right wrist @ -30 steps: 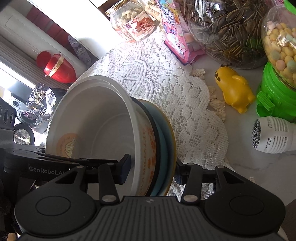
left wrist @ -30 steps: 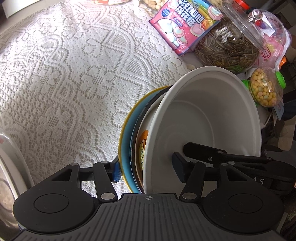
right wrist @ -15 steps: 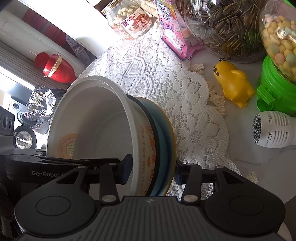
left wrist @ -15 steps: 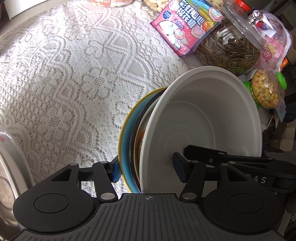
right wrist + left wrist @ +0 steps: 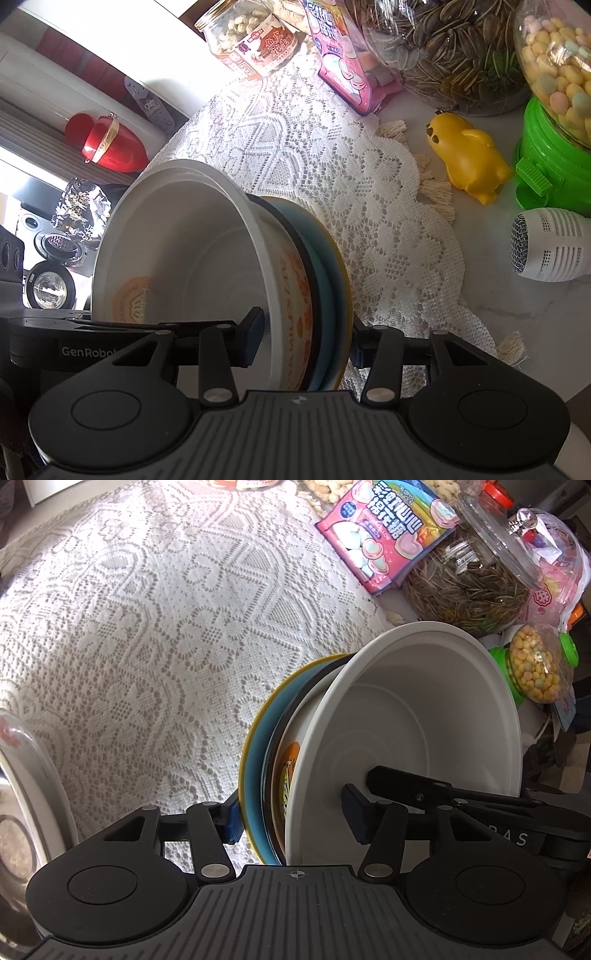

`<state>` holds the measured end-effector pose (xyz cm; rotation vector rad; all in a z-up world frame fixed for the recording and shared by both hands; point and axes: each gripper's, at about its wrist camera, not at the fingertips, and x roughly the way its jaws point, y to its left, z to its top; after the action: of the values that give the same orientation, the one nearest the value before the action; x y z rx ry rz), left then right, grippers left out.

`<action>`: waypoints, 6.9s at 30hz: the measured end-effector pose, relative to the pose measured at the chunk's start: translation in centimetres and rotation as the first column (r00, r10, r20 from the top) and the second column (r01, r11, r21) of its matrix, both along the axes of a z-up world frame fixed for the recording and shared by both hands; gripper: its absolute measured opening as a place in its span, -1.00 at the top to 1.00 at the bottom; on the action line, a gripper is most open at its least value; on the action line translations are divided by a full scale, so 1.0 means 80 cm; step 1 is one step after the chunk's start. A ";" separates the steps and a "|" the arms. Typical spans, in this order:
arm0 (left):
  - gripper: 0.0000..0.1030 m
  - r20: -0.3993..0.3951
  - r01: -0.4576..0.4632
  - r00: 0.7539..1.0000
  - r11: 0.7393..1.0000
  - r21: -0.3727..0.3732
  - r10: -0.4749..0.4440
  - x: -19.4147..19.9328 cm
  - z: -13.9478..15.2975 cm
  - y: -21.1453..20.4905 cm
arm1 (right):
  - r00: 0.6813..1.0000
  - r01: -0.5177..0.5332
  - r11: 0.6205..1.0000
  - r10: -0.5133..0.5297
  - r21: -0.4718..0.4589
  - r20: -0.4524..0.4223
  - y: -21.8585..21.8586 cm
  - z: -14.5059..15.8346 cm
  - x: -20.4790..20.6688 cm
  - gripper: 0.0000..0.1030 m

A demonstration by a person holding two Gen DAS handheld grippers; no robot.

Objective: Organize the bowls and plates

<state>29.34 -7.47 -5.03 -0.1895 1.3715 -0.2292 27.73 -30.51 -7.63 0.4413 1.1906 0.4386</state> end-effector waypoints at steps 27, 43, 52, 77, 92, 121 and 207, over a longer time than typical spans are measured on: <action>-0.04 0.014 0.032 0.999 0.998 0.055 -0.033 -0.004 0.011 -0.003 | 1.000 -0.021 1.000 0.021 -0.016 0.004 0.009 0.005 -0.008 0.06; -0.05 0.114 0.000 0.993 0.995 0.096 -0.011 -0.030 0.084 0.030 | 0.992 -0.070 0.997 0.068 0.015 0.109 0.047 0.072 -0.020 0.05; -0.06 0.221 -0.112 0.973 0.979 0.170 0.073 -0.087 0.157 0.117 | 0.960 -0.218 0.973 0.200 0.074 0.195 0.155 0.128 -0.040 0.04; 0.16 0.183 -0.212 0.968 0.947 0.243 0.170 -0.144 0.076 0.275 | 0.917 -0.389 0.915 0.396 -0.108 0.045 0.347 0.065 -0.047 0.02; 0.66 0.247 -0.281 0.937 0.954 0.106 0.248 -0.157 0.103 0.305 | 0.894 -0.341 0.912 0.390 -0.226 0.223 0.333 0.129 -0.058 0.00; 0.57 0.419 -0.264 0.890 0.953 0.145 0.182 -0.137 0.094 0.310 | 0.915 -0.272 0.931 0.329 -0.246 0.235 0.336 0.084 -0.008 -0.16; 0.66 0.789 -0.479 0.571 0.873 0.096 0.227 -0.458 0.042 0.127 | 0.711 -0.134 0.962 0.261 -0.238 0.652 0.224 0.065 -0.354 -0.50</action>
<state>-7.30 2.69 -1.63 -0.0892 0.4672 0.2452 -0.61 -12.59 -2.41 -0.0268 0.5396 0.6120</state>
